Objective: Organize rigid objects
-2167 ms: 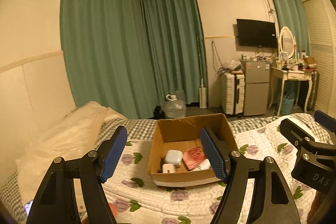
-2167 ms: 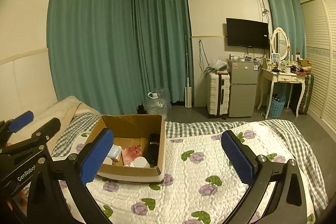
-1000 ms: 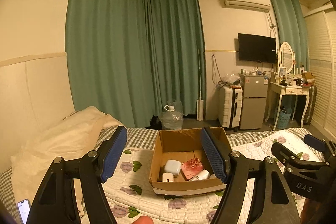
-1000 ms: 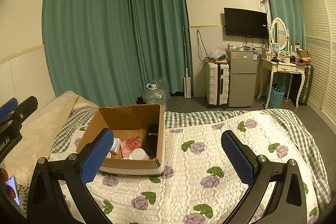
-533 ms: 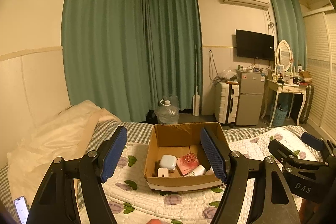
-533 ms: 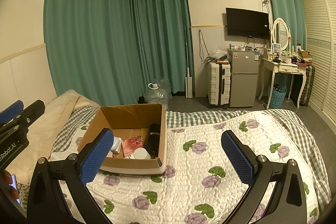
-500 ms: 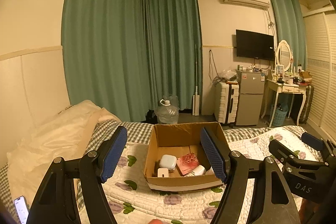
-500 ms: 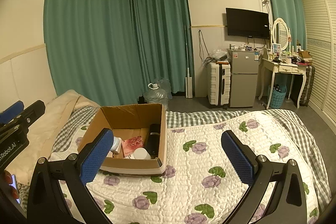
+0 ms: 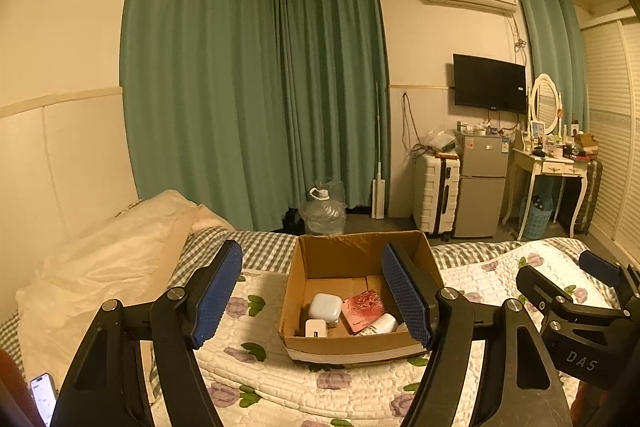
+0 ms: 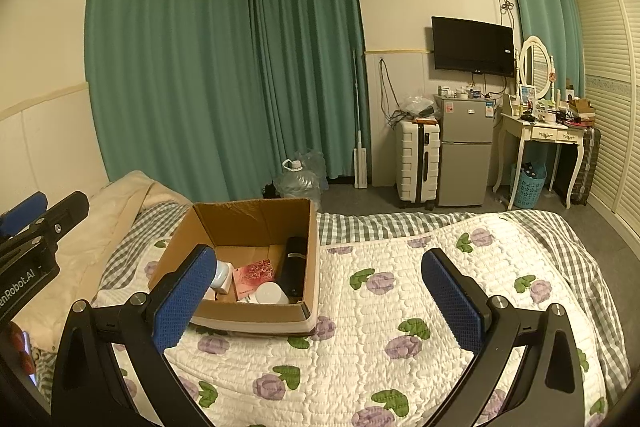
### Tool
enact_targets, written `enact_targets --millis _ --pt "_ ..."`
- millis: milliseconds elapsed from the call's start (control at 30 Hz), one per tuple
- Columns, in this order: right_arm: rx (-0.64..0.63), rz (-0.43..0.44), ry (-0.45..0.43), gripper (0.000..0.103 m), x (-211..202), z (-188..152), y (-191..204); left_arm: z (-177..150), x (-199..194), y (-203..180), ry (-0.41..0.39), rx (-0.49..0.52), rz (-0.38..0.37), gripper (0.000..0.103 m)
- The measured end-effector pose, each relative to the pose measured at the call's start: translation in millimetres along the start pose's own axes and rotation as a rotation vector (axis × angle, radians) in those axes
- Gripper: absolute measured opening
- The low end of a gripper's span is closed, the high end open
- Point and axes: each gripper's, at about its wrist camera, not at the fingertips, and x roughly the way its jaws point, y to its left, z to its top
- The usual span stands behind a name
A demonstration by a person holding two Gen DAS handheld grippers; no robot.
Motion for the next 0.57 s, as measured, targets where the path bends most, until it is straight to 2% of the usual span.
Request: enact_targets --millis 300,567 --pt "-0.001 -0.005 0.002 0.103 0.0 -0.5 0.3 -0.1 3.3 0.8 0.027 0.009 0.020 0.075" --pt "-0.002 -0.004 0.006 0.103 0.5 -2.1 -0.9 0.4 -0.7 5.7 -0.006 0.004 0.053 0.075"
